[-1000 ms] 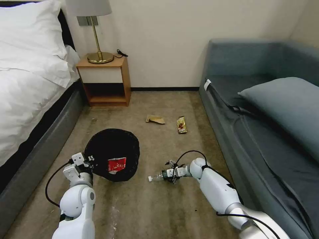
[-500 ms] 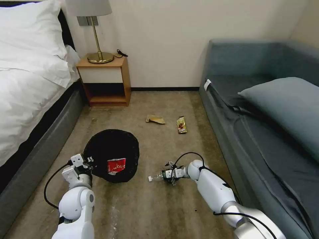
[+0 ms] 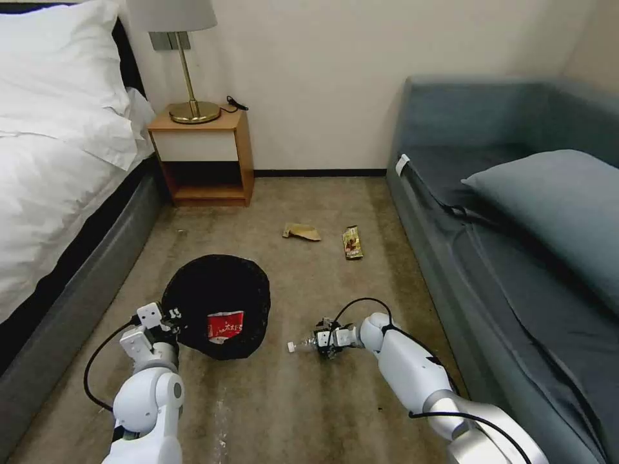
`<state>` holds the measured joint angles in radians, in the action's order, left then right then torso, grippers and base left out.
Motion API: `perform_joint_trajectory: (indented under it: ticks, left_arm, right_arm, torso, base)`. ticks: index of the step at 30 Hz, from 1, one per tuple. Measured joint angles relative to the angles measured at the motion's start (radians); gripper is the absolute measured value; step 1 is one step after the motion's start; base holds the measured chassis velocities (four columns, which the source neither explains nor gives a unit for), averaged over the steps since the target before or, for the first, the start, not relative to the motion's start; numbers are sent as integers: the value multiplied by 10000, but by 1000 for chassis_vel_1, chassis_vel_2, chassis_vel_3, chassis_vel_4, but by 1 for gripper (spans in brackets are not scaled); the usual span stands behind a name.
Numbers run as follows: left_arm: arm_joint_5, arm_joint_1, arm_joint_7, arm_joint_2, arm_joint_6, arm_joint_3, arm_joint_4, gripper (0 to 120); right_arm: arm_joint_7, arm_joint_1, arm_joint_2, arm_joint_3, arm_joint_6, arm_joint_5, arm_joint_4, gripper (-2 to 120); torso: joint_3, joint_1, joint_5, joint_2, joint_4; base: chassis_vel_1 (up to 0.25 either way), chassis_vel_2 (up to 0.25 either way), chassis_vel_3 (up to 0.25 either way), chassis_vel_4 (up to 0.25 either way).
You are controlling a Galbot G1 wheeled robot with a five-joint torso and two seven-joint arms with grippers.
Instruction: Pick up the trash bin, then pick up the garbage on the floor and place it into the trash bin.
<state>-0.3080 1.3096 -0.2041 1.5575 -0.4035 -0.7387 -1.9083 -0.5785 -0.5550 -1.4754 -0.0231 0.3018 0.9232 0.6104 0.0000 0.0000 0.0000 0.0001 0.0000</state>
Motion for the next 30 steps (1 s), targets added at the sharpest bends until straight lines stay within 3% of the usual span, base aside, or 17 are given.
perform_joint_trajectory:
  ticks: [1, 5, 7, 16, 30]
  left_arm:
    - [1, 23, -1, 11, 0, 7, 0, 3]
    - [5, 70, -1, 18, 9, 12, -2, 3]
    - [11, 60, -18, 19, 32, 13, -13, 3]
    - [67, -137, -53, 25, -32, 106, -30, 3]
    - [113, -321, -122, 48, 35, 93, 227, 3]
  right_arm:
    - [4, -32, 7, 4, 0, -100, 2, 61]
    - [3, -97, 36, 15, 0, -264, 34, 51]
    - [-1, -151, 39, -60, 2, -302, 43, 39]
    - [-32, -269, 160, -231, 29, -383, 177, 19]
    - [196, -624, 512, -523, 132, -1325, 973, 19]
  torso:
    - [0, 0, 0, 0, 0]
    - [0, 0, 0, 0, 0]
    - [0, 0, 1, 0, 1]
    - [0, 0, 1, 0, 1]
    - [0, 1, 2, 0, 1]
  base:
    - [0, 0, 0, 0]
    - [0, 0, 0, 0]
    - [0, 0, 0, 0]
    - [0, 0, 0, 0]
    - [0, 0, 0, 0]
